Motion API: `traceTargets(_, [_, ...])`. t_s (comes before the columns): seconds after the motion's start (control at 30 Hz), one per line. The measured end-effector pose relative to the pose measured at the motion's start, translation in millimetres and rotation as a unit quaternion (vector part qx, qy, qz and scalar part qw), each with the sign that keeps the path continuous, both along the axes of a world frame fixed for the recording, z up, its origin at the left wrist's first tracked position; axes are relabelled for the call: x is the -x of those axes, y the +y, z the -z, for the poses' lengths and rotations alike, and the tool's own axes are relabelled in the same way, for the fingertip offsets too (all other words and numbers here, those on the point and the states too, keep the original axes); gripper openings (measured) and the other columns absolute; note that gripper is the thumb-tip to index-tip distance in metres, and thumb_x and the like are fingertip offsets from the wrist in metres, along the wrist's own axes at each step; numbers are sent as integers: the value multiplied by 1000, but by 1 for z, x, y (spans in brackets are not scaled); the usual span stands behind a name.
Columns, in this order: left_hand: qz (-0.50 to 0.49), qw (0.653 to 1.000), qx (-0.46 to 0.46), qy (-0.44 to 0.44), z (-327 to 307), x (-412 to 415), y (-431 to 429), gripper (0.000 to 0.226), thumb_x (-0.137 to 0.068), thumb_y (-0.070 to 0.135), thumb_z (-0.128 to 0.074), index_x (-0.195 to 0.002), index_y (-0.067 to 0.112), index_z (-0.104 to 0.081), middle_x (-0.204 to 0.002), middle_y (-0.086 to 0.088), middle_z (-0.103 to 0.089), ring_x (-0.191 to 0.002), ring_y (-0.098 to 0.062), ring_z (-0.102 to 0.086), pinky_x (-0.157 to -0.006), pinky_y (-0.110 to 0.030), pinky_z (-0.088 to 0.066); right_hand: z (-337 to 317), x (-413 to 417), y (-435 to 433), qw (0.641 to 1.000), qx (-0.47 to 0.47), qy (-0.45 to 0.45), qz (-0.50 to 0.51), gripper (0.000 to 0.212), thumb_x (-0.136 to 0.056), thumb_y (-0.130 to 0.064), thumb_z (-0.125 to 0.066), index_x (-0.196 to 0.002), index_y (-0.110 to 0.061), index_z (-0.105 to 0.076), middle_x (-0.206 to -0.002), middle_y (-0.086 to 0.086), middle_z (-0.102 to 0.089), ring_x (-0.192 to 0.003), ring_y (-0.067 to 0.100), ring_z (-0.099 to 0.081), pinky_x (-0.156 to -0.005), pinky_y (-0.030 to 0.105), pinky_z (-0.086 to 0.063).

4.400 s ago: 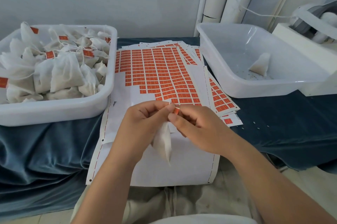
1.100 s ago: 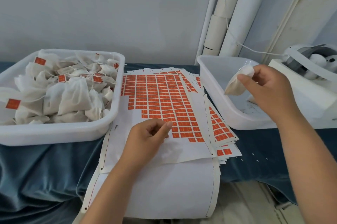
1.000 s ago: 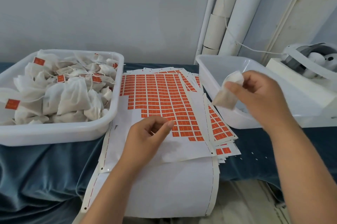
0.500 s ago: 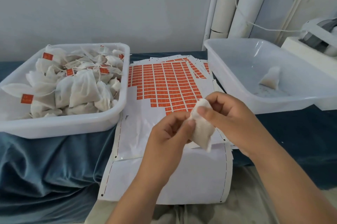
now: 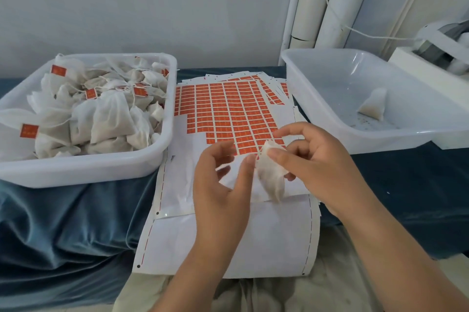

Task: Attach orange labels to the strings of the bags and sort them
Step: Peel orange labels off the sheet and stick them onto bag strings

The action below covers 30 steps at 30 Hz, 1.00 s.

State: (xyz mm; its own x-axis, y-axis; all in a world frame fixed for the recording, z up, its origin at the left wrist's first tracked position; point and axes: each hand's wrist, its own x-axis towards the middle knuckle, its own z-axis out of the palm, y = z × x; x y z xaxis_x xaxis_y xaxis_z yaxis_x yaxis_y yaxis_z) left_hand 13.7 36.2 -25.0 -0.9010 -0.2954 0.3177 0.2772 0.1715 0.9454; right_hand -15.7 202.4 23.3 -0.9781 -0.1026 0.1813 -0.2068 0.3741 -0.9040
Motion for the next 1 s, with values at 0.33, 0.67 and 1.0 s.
traceTargets(0.33, [178, 979, 95, -36, 7, 7, -7, 20, -106, 33, -57, -110, 31, -77, -102, 21, -77, -96, -7, -73, -82, -21, -59, 3, -8, -3, 999, -20, 5, -50, 18, -101, -45, -63, -116, -43, -71, -106, -29, -75, -100, -5, -72, -75, 14, -59])
traceTargets(0.67, [215, 969, -27, -122, -7, 6, -16, 42, -95, 63, -47, -117, 38, -73, -109, 18, -78, -104, -7, -74, -75, -14, -58, 3, -2, 2, 987, -149, 1, -59, 14, -97, -48, -65, -103, -40, -76, -96, -29, -75, -98, -6, -70, -91, 17, -52])
traceTargets(1.0, [253, 955, 25, -151, -13, 6, -26, 19, -92, 64, -57, -105, 54, -67, -101, 26, -71, -96, 7, -67, -69, -1, -47, 0, 1, 10, 985, -80, -132, -76, 45, -105, -27, -58, -59, -27, -56, -58, -6, -56, -50, 4, -49, -73, 31, -51])
